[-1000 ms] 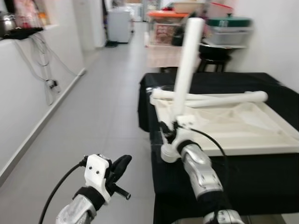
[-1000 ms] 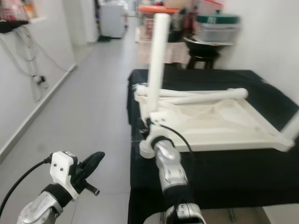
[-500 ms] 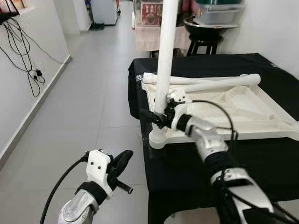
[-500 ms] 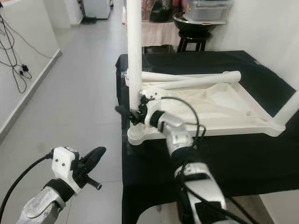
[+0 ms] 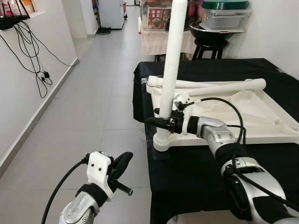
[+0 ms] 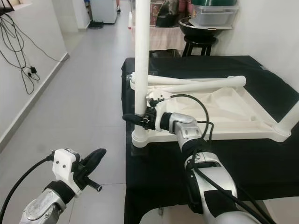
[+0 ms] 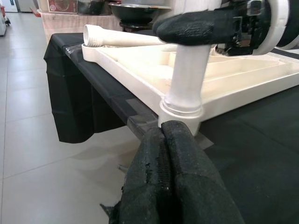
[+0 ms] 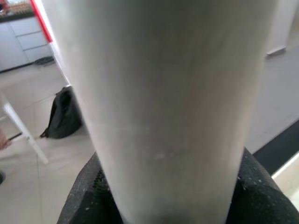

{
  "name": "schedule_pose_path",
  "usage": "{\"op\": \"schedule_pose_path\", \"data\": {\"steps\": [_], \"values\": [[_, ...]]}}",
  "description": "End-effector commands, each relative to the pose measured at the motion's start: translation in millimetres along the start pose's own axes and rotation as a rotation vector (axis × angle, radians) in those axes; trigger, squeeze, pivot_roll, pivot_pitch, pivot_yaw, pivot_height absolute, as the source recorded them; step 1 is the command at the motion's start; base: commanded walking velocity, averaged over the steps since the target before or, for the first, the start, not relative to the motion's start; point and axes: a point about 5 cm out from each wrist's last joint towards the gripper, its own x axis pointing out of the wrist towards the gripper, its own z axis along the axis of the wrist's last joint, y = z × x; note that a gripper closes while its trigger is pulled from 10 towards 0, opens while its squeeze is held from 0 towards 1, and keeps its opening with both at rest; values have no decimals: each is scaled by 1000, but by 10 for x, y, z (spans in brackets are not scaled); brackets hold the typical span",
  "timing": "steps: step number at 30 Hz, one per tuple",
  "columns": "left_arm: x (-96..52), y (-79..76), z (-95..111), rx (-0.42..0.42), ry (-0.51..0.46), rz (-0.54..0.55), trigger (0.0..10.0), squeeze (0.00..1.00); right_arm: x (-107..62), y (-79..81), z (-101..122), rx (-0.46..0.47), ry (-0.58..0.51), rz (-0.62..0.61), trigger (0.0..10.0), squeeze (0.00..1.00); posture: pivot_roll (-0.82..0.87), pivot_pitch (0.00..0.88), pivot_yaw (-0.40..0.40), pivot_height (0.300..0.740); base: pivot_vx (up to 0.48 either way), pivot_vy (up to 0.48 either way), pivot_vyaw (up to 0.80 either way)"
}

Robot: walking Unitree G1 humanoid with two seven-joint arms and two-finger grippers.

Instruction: Building children table

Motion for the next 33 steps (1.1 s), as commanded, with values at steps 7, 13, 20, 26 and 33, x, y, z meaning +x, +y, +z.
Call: {"op": "schedule_pose_path", "data": {"steps": [7,13,20,26,33], "values": [[-54,-20,-18,6,12,0,10000,0,-331,-72,-487,83,63,-177,0,0,75,0,-31,740,0,0,0],[-102,-7,-10,-1,13,8,10000,0,-459,270,-1145,202,168,-903,0,0,58,0,-27,740,0,0,0],[-87,0,-18,2,21,-11,10000,0,-130,475,-1025,169,107,-871,0,0,56,0,-19,740,0,0,0],[-71,0,-30,-1,20,-8,10000,0,108,356,-761,143,46,-758,10000,1000,58,0,-27,740,0,0,0],[-60,5,-25,-1,15,-1,10000,0,214,291,-248,91,-131,-455,10000,1000,62,0,-33,740,0,0,0]]}}
